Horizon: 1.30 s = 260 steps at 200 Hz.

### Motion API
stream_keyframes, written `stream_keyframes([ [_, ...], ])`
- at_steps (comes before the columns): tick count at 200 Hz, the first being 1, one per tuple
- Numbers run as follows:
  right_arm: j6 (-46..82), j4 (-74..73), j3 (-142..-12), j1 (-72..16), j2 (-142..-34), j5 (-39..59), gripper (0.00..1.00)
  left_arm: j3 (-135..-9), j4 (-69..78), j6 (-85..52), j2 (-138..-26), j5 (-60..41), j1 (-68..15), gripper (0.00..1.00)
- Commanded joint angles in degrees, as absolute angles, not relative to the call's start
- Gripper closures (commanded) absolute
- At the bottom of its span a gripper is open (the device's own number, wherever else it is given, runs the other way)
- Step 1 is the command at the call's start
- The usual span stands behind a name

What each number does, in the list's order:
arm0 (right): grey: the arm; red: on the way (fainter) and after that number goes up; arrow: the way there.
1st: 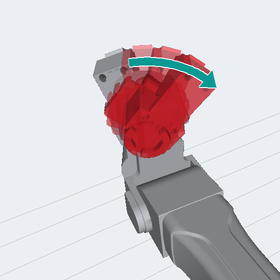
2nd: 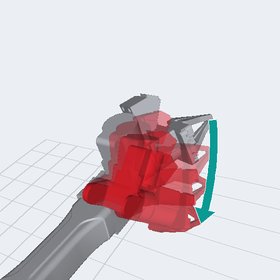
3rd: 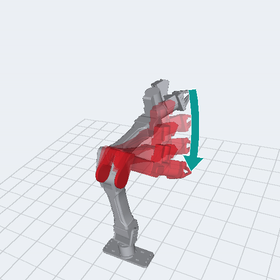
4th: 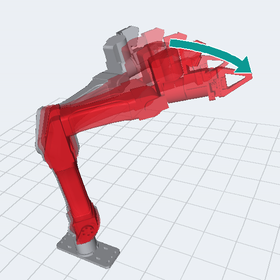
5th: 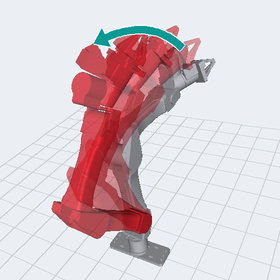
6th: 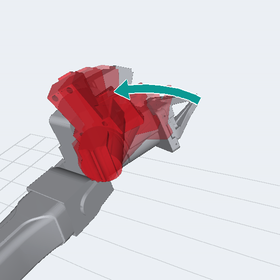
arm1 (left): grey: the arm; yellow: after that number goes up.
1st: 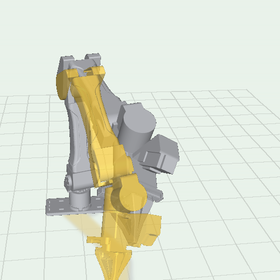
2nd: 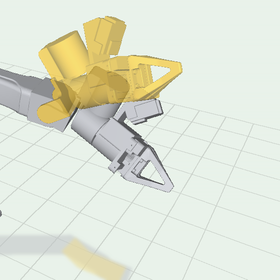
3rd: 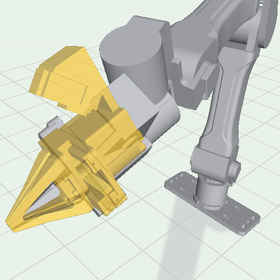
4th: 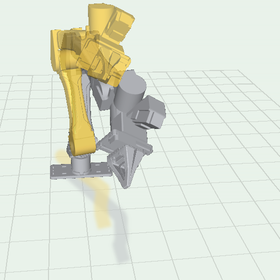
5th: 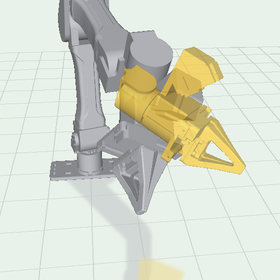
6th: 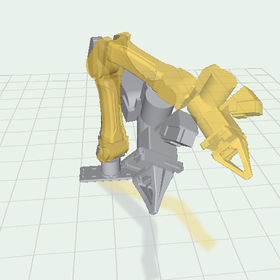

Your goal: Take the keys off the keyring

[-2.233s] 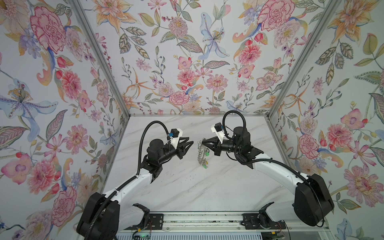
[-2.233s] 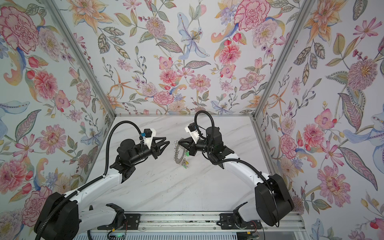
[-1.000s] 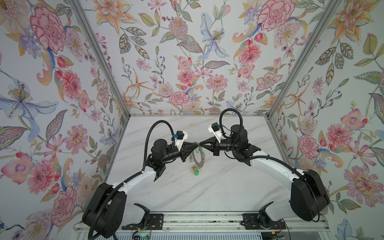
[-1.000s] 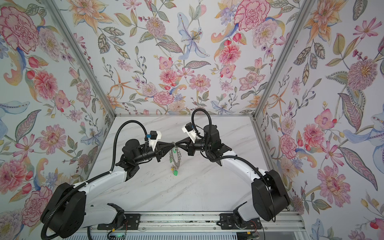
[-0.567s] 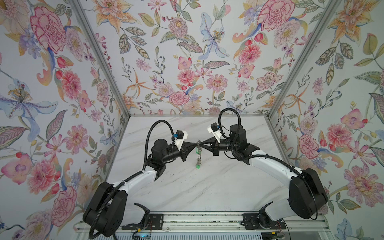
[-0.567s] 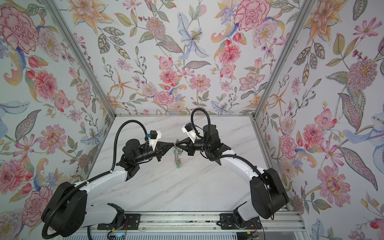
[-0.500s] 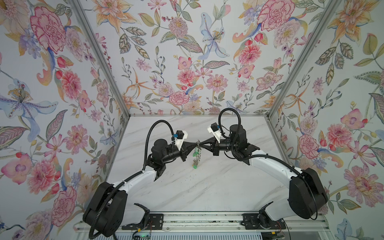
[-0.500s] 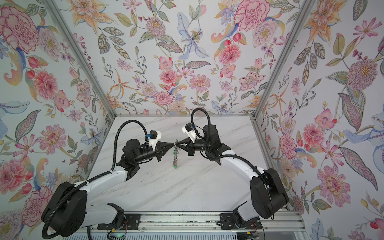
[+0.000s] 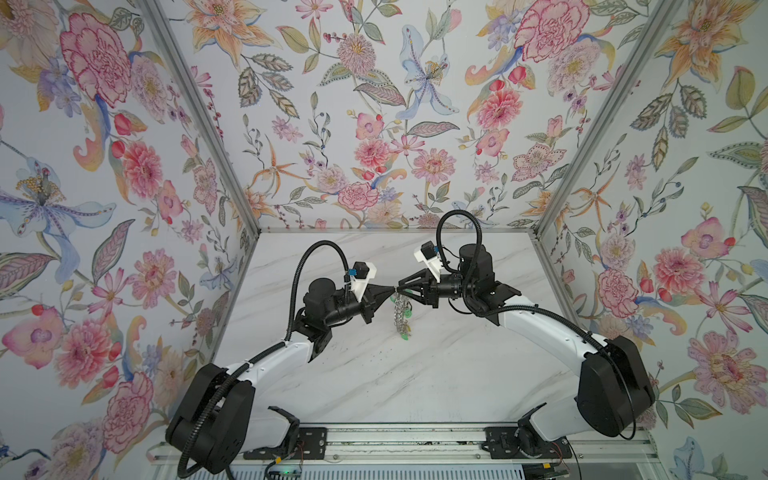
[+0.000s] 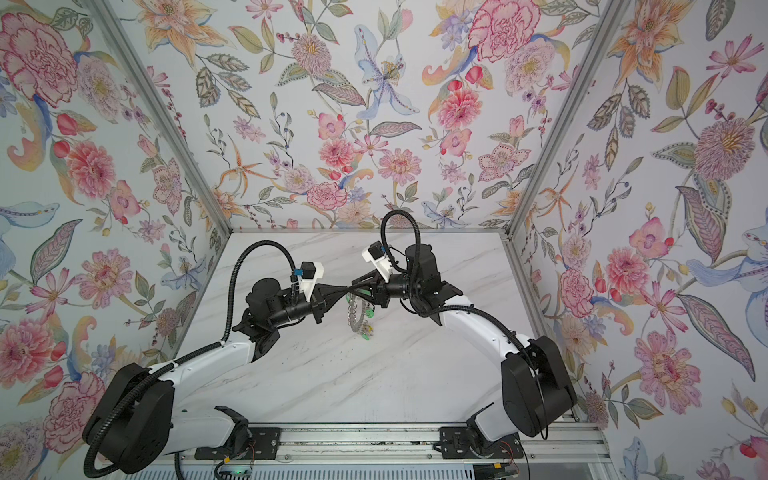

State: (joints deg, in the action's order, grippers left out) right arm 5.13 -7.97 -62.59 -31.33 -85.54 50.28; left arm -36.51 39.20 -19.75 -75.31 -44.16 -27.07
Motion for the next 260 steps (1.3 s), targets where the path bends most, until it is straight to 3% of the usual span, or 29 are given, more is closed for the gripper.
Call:
stream_keyframes([
  [1, -0.20, 2.92, -68.11, -31.06, -86.81, 47.12, 0.70, -36.22, 40.47, -18.54, -73.69, -43.59, -27.60, 1.00],
  [69, -11.61, 29.34, -79.02, -34.64, -89.37, 33.93, 0.68, -35.96, 40.30, -18.44, -73.85, -42.89, -27.55, 1.00],
  [221, -8.31, 24.17, -80.00, -39.62, -92.37, 28.31, 0.69, -35.88, 40.99, -18.55, -73.81, -41.99, -27.60, 1.00],
  [260, -8.08, 23.82, -80.14, -39.39, -93.05, 26.98, 0.82, -35.69, 41.29, -18.80, -73.69, -42.03, -27.60, 1.00],
])
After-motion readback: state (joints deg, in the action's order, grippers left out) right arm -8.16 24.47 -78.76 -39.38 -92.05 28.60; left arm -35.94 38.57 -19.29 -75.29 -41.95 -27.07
